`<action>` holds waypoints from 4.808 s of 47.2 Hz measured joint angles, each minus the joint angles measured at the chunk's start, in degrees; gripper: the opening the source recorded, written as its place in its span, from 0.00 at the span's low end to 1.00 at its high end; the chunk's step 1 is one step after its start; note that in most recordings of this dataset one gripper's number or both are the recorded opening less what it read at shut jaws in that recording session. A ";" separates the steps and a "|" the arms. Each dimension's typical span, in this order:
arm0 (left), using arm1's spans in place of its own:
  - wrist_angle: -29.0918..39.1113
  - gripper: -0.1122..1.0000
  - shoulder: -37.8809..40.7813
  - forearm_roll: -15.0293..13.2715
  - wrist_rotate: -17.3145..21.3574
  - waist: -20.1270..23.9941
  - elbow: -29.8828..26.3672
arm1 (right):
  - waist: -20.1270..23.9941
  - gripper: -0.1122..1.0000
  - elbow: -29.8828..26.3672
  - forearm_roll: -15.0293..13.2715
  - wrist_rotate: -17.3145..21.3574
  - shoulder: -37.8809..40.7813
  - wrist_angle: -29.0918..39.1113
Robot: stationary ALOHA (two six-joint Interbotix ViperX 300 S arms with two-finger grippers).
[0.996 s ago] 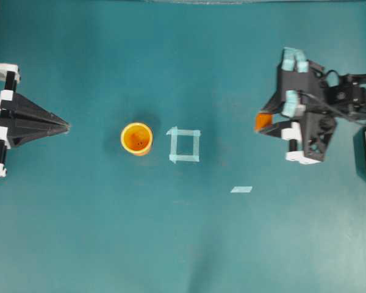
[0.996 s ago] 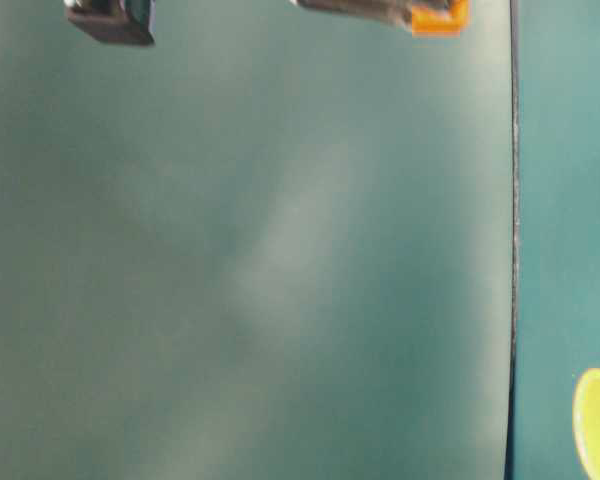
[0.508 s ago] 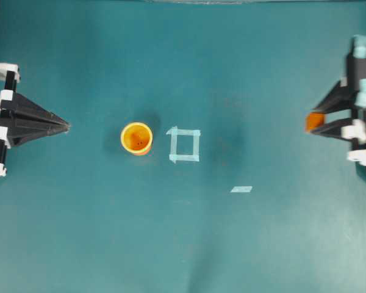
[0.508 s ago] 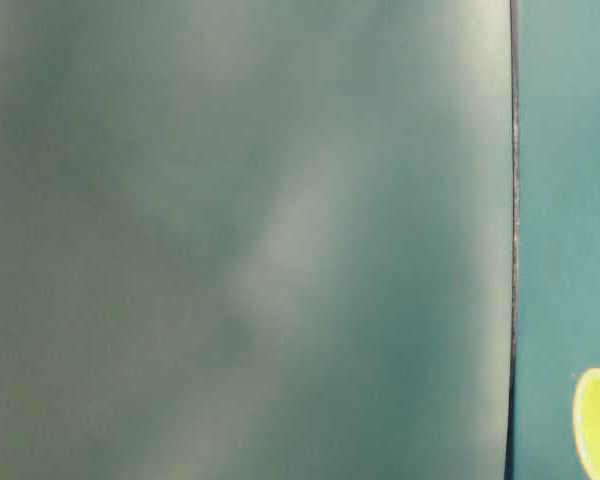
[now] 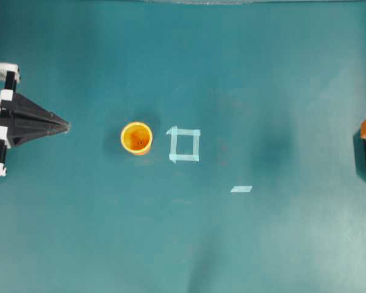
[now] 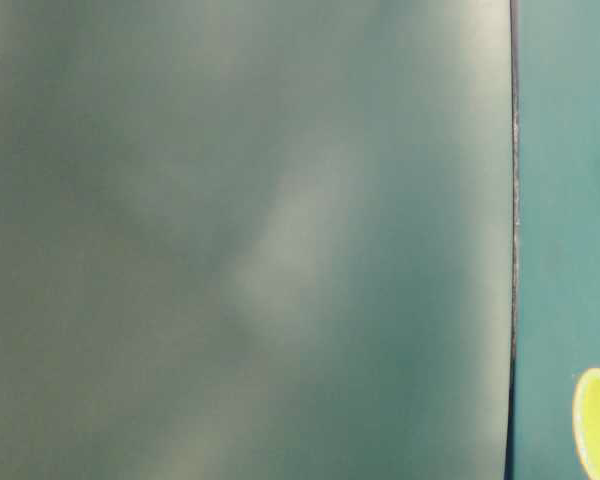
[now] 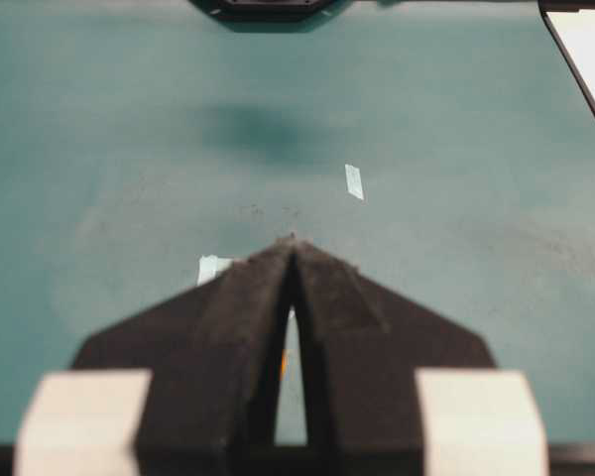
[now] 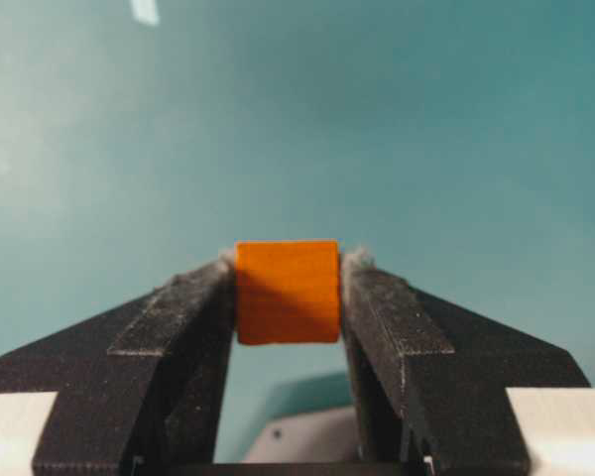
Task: Move the block to the right with right arm.
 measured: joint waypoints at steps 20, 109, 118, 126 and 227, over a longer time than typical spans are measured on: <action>-0.18 0.10 0.00 0.00 0.00 0.00 0.00 | 0.00 0.46 -0.70 -0.09 0.00 -4.39 7.03; 0.00 0.10 0.00 0.00 0.00 -0.09 0.09 | 0.00 0.46 -0.79 0.00 -0.09 -4.39 6.94; 0.00 0.10 0.00 0.00 0.00 0.00 0.00 | 0.00 0.46 -0.70 0.00 -0.09 -4.39 6.94; 0.00 0.10 0.09 0.00 0.00 -0.09 0.00 | 0.00 0.46 -0.79 0.00 -0.09 -4.39 6.94; 0.88 0.10 0.09 0.00 0.00 -0.09 0.00 | 0.00 0.46 -0.79 0.00 -0.18 -4.39 6.86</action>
